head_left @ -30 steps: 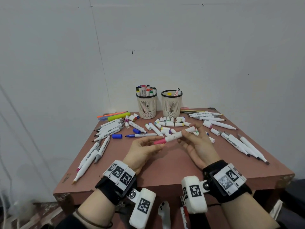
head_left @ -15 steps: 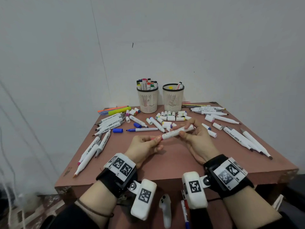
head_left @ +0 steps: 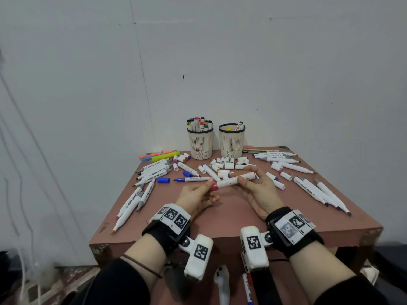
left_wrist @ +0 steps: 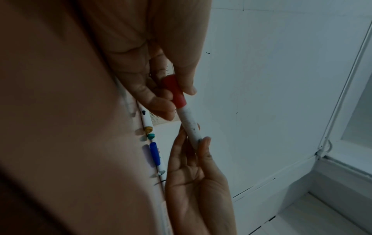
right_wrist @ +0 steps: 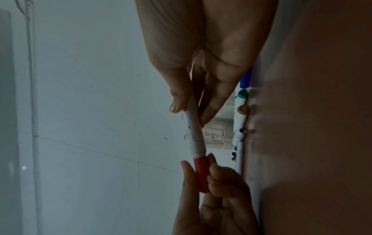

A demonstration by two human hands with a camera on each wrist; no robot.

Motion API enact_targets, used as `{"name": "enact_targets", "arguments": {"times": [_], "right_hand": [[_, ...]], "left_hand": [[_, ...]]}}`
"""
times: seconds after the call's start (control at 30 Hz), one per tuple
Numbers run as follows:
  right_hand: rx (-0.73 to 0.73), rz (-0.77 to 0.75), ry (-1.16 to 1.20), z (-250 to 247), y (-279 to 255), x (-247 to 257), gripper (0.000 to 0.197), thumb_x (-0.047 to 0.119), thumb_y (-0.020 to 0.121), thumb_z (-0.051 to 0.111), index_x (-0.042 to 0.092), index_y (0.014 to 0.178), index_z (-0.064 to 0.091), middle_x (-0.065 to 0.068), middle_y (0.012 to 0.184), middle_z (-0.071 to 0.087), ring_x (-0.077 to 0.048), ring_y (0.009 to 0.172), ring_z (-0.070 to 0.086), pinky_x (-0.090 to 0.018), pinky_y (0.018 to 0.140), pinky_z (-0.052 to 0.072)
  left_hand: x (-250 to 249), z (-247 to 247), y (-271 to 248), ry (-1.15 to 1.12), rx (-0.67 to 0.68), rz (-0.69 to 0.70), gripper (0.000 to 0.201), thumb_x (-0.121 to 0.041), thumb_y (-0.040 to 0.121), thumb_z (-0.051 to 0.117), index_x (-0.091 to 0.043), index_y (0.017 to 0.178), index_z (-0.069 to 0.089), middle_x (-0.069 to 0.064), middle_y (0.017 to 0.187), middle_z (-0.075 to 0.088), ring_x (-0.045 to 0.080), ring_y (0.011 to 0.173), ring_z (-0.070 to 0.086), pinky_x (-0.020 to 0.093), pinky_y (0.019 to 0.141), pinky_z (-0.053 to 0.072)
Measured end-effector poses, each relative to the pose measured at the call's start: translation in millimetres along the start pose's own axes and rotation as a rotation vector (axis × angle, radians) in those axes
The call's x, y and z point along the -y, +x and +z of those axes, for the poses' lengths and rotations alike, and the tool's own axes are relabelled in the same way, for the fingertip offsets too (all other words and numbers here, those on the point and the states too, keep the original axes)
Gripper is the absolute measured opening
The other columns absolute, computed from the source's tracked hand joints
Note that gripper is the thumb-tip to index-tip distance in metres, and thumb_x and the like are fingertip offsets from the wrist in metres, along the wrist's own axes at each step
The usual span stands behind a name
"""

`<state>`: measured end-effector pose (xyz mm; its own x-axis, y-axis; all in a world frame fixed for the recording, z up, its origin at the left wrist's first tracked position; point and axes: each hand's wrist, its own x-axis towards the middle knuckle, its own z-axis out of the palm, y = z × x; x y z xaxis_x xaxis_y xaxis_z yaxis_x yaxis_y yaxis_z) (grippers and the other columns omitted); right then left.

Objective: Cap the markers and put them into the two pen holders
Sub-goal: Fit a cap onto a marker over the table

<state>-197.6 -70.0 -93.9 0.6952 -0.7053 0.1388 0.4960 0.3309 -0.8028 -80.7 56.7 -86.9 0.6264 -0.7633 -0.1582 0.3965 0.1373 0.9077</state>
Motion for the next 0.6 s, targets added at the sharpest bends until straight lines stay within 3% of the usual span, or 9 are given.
{"name": "enact_targets", "arguments": {"times": [0.1, 0.17, 0.23, 0.33, 0.43, 0.6], "right_hand": [[-0.05, 0.0, 0.022, 1, -1, 1, 0.048, 0.003, 0.057, 0.076, 0.01, 0.099, 0.055, -0.019, 0.092, 0.066, -0.031, 0.095, 0.067, -0.038, 0.072, 0.06], [-0.072, 0.007, 0.035, 4, -2, 2, 0.032, -0.008, 0.076, 0.064, 0.009, 0.101, 0.054, -0.023, 0.097, 0.062, -0.034, 0.1, 0.063, -0.041, 0.077, 0.058], [-0.095, 0.012, 0.038, 5, -3, 3, 0.027, -0.012, 0.085, 0.054, 0.009, 0.102, 0.054, -0.021, 0.095, 0.061, -0.035, 0.101, 0.062, -0.041, 0.077, 0.058], [-0.104, 0.009, 0.078, 8, -6, 7, 0.022, -0.012, 0.088, 0.051, 0.007, 0.097, 0.056, -0.019, 0.09, 0.061, -0.034, 0.092, 0.064, -0.04, 0.072, 0.059], [-0.114, -0.025, 0.126, 11, -8, 15, 0.019, -0.009, 0.089, 0.053, 0.006, 0.1, 0.058, -0.018, 0.096, 0.063, -0.024, 0.08, 0.069, -0.033, 0.064, 0.059], [-0.147, -0.126, 0.067, 22, 1, 46, 0.021, -0.006, 0.087, 0.058, 0.007, 0.102, 0.06, -0.016, 0.097, 0.063, -0.022, 0.08, 0.069, -0.033, 0.07, 0.06]], "left_hand": [[0, 4, -5, 0.044, -0.043, 0.027, 0.022, -0.014, 0.089, 0.062, 0.006, 0.08, 0.064, 0.013, 0.065, 0.058, 0.014, 0.048, 0.062, 0.018, 0.053, 0.055], [0, 9, -8, 0.086, -0.077, 0.052, 0.02, -0.014, 0.088, 0.063, 0.004, 0.078, 0.065, 0.012, 0.063, 0.058, 0.013, 0.045, 0.06, 0.019, 0.051, 0.054], [1, 13, -13, 0.112, -0.093, 0.071, 0.02, -0.012, 0.088, 0.064, 0.003, 0.075, 0.064, 0.012, 0.06, 0.057, 0.013, 0.041, 0.057, 0.02, 0.045, 0.052], [-4, 17, -18, 0.159, -0.103, 0.096, 0.021, -0.012, 0.089, 0.063, 0.004, 0.075, 0.064, 0.01, 0.058, 0.056, 0.014, 0.045, 0.054, 0.019, 0.042, 0.048], [-24, 18, -19, 0.299, -0.067, 0.137, 0.021, -0.016, 0.087, 0.066, 0.004, 0.082, 0.065, 0.01, 0.065, 0.062, 0.013, 0.052, 0.057, 0.019, 0.051, 0.05], [-68, 20, -6, 0.605, -0.032, 0.259, 0.018, -0.026, 0.083, 0.071, -0.009, 0.08, 0.067, 0.001, 0.066, 0.067, 0.013, 0.066, 0.065, 0.023, 0.062, 0.053]]}}
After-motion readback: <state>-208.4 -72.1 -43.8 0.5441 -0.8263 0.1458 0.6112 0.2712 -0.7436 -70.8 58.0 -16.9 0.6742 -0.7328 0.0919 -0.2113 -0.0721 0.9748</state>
